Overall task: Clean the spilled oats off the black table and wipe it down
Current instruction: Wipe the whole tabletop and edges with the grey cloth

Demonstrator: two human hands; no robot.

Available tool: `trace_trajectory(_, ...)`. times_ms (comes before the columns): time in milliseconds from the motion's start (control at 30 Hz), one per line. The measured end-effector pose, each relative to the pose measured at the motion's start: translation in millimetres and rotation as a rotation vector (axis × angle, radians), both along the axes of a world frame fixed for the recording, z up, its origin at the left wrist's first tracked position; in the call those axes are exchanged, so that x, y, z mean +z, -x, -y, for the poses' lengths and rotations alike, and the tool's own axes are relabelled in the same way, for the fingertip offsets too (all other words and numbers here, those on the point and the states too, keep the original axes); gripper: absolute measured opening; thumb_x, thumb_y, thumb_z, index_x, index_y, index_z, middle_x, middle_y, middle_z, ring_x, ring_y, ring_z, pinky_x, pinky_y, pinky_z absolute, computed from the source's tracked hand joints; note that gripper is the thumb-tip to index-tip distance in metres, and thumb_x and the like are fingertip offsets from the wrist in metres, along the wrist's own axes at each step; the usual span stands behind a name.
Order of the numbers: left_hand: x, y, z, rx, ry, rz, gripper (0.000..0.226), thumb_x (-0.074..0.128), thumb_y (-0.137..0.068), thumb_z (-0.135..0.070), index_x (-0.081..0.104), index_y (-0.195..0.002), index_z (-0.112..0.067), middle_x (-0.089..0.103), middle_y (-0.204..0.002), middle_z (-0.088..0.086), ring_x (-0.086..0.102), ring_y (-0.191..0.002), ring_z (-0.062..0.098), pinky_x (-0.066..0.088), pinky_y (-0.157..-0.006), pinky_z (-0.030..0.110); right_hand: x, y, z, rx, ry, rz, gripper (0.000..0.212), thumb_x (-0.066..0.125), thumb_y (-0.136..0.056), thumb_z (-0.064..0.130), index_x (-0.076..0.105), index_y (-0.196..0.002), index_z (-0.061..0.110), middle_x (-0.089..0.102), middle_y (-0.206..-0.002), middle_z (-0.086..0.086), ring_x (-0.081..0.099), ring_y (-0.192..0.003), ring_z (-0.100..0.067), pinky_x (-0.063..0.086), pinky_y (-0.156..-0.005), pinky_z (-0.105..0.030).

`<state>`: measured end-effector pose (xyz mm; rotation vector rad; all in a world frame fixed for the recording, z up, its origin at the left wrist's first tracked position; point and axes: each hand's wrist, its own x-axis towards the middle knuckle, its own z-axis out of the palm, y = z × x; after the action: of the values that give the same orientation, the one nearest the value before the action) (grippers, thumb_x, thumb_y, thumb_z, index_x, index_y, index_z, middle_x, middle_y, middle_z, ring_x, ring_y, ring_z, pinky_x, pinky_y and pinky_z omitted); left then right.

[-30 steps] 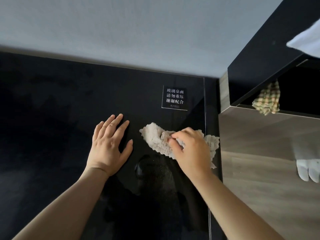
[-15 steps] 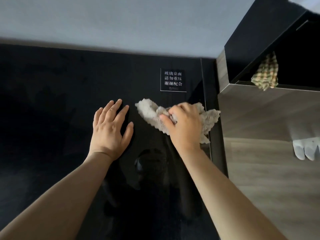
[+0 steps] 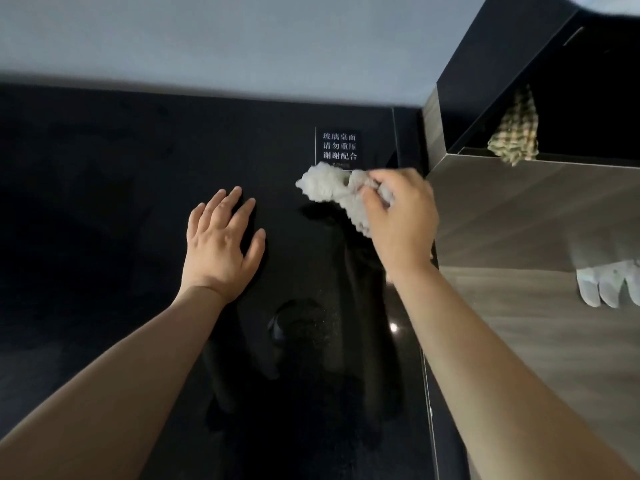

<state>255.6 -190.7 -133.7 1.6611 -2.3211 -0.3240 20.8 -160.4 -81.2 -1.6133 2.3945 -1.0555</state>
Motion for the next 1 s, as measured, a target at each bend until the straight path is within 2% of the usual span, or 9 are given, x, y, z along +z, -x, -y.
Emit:
trace_trajectory(133,-1,0,1,0.008,0.007,-0.010,0.062,0.028,-0.092,-0.049,0.045,-0.140,-0.015,0.033,-0.153,0.006,0.019,-0.145,0.021,0.006,-0.119,0.040,-19,35,66,-0.010,-0.080,-0.085,0.018,0.061,-0.088,0.027,0.070,-0.102,0.021,0.063,-0.104,0.000,0.053,-0.102,-0.023,0.040,-0.078,-0.031)
trace_trajectory(267,-2,0,1,0.005,0.016,-0.008,0.060,0.030,-0.092,-0.048,0.046,-0.139,-0.014,0.034,-0.152,0.006,0.020,-0.144,0.022,0.007,-0.119,0.040,-43,29,62,0.087,-0.208,-0.173,0.031,0.063,-0.086,0.040,0.067,-0.106,0.016,0.060,-0.108,-0.005,0.050,-0.111,-0.026,0.041,-0.085,-0.035)
trace_trajectory(400,-1,0,1,0.006,0.011,0.005,0.060,0.030,-0.092,-0.048,0.046,-0.139,-0.014,0.033,-0.152,0.007,0.020,-0.144,0.022,0.007,-0.119,0.040,-38,-3,-18,0.144,-0.188,-0.099,0.024,0.067,-0.082,0.040,0.065,-0.091,0.018,0.058,-0.096,0.002,0.051,-0.090,-0.015,0.039,-0.069,-0.028)
trace_trajectory(533,0,1,1,-0.001,0.009,0.007,0.061,0.031,-0.092,-0.048,0.046,-0.139,-0.013,0.034,-0.152,0.008,0.021,-0.144,0.023,0.009,-0.119,0.042,-8,-16,-80,0.225,-0.273,0.194,0.017,0.074,-0.078,0.036,0.071,-0.083,0.020,0.060,-0.080,0.014,0.054,-0.074,-0.003,0.040,-0.063,-0.018)
trace_trajectory(600,0,2,1,0.002,0.008,0.002,0.061,0.031,-0.092,-0.048,0.047,-0.139,-0.013,0.034,-0.152,0.007,0.021,-0.144,0.023,0.008,-0.119,0.041,10,-9,-74,0.202,-0.197,0.163,0.016,0.072,-0.079,0.033,0.072,-0.086,0.019,0.060,-0.082,0.012,0.056,-0.073,-0.005,0.043,-0.061,-0.019)
trace_trajectory(700,0,1,0,0.011,0.008,0.010,0.061,0.030,-0.092,-0.049,0.046,-0.139,-0.014,0.033,-0.152,0.006,0.020,-0.144,0.021,0.006,-0.119,0.039,18,7,-32,0.092,-0.084,0.052,0.025,0.068,-0.084,0.036,0.071,-0.099,0.017,0.057,-0.103,0.003,0.055,-0.089,-0.010,0.048,-0.071,-0.024)
trace_trajectory(767,0,1,0,0.012,0.009,0.005,0.061,0.029,-0.091,-0.049,0.046,-0.139,-0.014,0.033,-0.152,0.006,0.020,-0.144,0.021,0.006,-0.119,0.039,8,15,-4,0.048,-0.190,0.017,0.033,0.061,-0.087,0.042,0.068,-0.112,0.021,0.051,-0.124,-0.002,0.048,-0.115,-0.020,0.047,-0.092,-0.039)
trace_trajectory(867,0,1,1,0.015,0.012,-0.005,0.061,0.030,-0.091,-0.048,0.046,-0.139,-0.014,0.034,-0.152,0.006,0.020,-0.144,0.022,0.006,-0.119,0.039,-19,18,10,-0.032,-0.394,-0.074,0.042,0.052,-0.089,0.055,0.065,-0.119,0.029,0.033,-0.150,-0.004,0.018,-0.141,-0.036,0.022,-0.108,-0.065)
trace_trajectory(1000,-1,1,0,0.010,0.015,-0.015,0.060,0.031,-0.092,-0.048,0.047,-0.138,-0.013,0.034,-0.151,0.007,0.021,-0.144,0.023,0.007,-0.119,0.040,-32,8,10,-0.130,-0.428,-0.022,0.055,0.046,-0.086,0.068,0.062,-0.122,0.029,0.025,-0.156,-0.005,0.010,-0.145,-0.036,0.006,-0.113,-0.061)
